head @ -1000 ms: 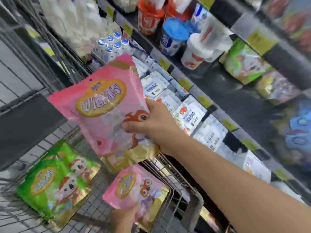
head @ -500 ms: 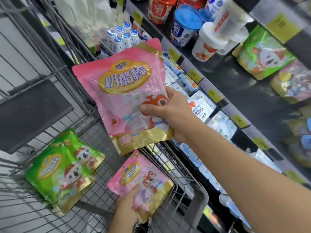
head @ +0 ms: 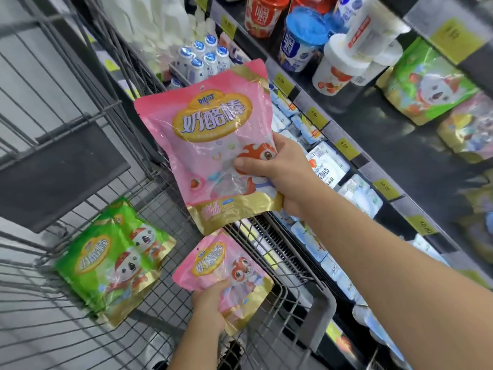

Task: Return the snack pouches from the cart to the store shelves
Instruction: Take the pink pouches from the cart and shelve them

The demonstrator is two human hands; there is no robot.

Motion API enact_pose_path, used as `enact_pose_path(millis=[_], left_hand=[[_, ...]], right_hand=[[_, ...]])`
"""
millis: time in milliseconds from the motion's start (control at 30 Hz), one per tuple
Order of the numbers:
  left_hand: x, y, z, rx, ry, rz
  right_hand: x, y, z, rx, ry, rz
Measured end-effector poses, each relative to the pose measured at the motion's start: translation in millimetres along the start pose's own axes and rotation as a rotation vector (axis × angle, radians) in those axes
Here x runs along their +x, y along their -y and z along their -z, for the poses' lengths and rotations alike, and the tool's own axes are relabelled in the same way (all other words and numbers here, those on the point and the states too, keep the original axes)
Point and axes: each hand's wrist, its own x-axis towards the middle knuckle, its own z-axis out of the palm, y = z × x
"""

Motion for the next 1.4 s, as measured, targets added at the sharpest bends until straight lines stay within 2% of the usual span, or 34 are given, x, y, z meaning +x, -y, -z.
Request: enact_pose_path(millis=[300,433,567,700,867,1033,1267,1400], left_hand=[[-73,-56,40,0.029,-0.086,-0.179],[-136,-102,62,0.065,-0.129,-0.317],[-202,-155,58,0.070,-0.080,-0.493],[-254,-194,17,0.071,0.050,-0.669],[-279,-214,-64,0.172,0.259,-0.756],[-264,-213,-126,0.335,0.391,-0.772],[-218,-208,-161,0.670,0.575,-0.721],[-199,-192,-183,0.735,0.667,-0.683]], right_hand=[[-23,14,-13,0.130,-0.081,-0.016],[-48,34,-1,0.246,-0.165,0.003],[-72,60,25,0.280,-0.286,0.060],[-91,77,58,0.266,-0.400,0.114],[-109,73,102,0.266,-0.526,0.175],[-126,47,150,0.281,-0.645,0.184],[-139,3,203,0.271,-0.723,0.145],[-130,2,221,0.336,-0.762,0.193]])
